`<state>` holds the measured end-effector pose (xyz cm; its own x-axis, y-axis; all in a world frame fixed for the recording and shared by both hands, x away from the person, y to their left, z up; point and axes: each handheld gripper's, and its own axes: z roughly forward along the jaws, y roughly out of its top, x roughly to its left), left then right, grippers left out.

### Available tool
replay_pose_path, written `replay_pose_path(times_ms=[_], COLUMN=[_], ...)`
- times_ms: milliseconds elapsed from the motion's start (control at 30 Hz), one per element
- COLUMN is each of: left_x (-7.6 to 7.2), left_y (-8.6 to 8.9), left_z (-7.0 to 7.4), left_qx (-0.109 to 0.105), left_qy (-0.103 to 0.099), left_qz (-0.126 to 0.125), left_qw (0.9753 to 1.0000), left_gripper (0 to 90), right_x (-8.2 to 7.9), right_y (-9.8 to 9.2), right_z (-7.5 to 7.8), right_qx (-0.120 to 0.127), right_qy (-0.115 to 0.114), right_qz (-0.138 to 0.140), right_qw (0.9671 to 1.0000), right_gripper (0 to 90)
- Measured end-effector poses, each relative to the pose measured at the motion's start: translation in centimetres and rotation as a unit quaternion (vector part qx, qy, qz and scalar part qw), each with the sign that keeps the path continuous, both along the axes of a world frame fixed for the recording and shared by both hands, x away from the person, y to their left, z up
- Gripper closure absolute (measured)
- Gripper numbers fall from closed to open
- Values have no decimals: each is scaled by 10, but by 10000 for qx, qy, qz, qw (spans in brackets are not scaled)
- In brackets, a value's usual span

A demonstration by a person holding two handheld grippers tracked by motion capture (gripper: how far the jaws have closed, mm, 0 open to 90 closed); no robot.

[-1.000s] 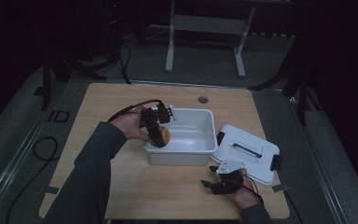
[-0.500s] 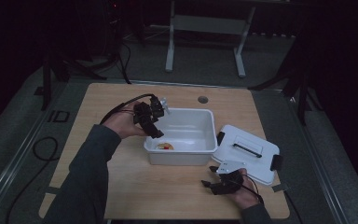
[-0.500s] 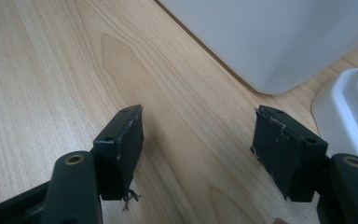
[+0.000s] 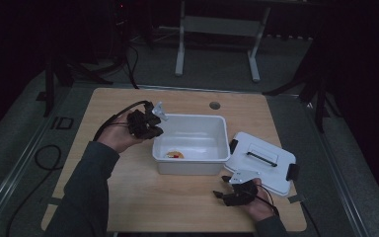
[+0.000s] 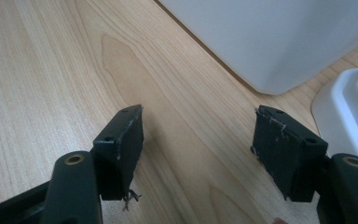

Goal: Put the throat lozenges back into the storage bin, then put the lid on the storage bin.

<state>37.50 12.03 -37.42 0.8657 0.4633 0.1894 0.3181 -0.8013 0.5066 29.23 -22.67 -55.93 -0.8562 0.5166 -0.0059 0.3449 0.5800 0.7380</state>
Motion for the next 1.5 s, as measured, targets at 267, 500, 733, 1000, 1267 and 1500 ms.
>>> replay_pose_path(times_ms=[267,500,733,1000,1267,1500], left_x=[-1,-5,-8,-13,-18,-23], left_y=[15,28,40,53,61,66], left_z=[-7,-15,-27,-44,-61,-75], left_qx=[-213,-485,-706,-906,-1050,-1250], left_qy=[-91,-166,-186,-256,-277,-461], left_qz=[281,521,750,1005,1214,1452], left_qw=[9993,9973,9945,9905,9866,9804], left_gripper=[898,894,854,814,765,742], right_x=[0,0,0,0,0,0], right_y=[0,0,0,0,0,0], right_z=[0,0,0,0,0,0], right_qx=[-1,-4,-7,-10,-9,-11], right_qy=[-2,-4,-5,-6,-1,2], right_qz=[2,6,5,6,6,4], right_qw=[10000,10000,10000,10000,10000,10000], right_gripper=[330,331,330,330,330,330])
